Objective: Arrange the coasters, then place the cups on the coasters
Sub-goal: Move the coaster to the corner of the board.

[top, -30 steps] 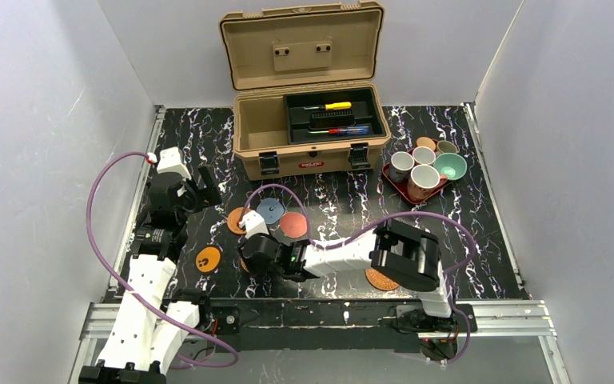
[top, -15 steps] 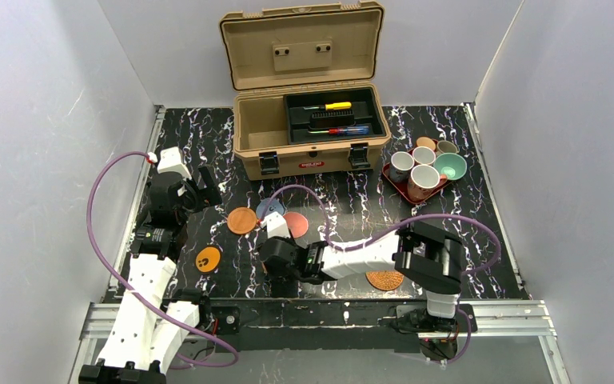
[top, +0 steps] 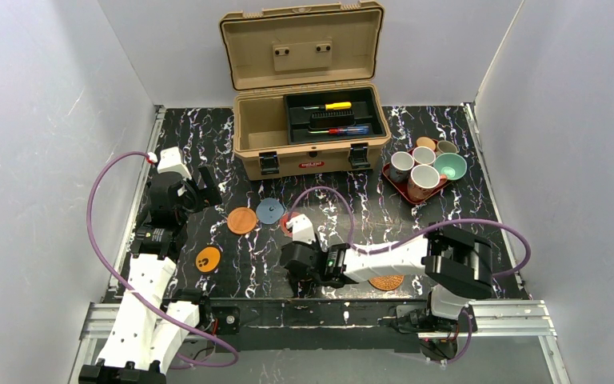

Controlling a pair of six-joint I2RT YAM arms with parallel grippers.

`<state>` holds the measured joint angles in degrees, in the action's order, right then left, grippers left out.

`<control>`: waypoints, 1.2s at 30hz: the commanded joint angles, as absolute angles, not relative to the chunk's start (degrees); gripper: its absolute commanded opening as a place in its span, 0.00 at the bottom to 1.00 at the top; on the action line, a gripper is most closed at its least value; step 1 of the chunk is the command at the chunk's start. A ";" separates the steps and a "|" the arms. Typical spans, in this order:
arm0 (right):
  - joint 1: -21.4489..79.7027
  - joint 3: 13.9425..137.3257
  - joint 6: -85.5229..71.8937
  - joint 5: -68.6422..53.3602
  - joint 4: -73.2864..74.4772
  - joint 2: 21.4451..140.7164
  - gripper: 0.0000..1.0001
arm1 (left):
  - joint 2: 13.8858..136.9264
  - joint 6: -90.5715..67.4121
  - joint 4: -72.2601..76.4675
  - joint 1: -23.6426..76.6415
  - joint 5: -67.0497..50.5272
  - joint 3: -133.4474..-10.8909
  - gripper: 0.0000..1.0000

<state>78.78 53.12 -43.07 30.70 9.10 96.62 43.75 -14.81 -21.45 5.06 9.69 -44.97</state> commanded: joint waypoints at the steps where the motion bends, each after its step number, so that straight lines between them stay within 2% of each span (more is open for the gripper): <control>1: 78.84 48.50 -47.28 30.72 20.04 94.94 0.61 | 43.59 -14.60 -21.71 5.27 10.41 -47.11 0.98; 14: 78.84 40.44 -53.99 33.80 24.69 84.72 0.61 | 43.77 -14.69 -21.75 5.27 10.27 -47.11 0.98; 36: 78.84 36.70 -58.05 34.93 29.08 79.14 0.62 | 43.85 -14.68 -21.71 5.28 10.22 -47.09 0.98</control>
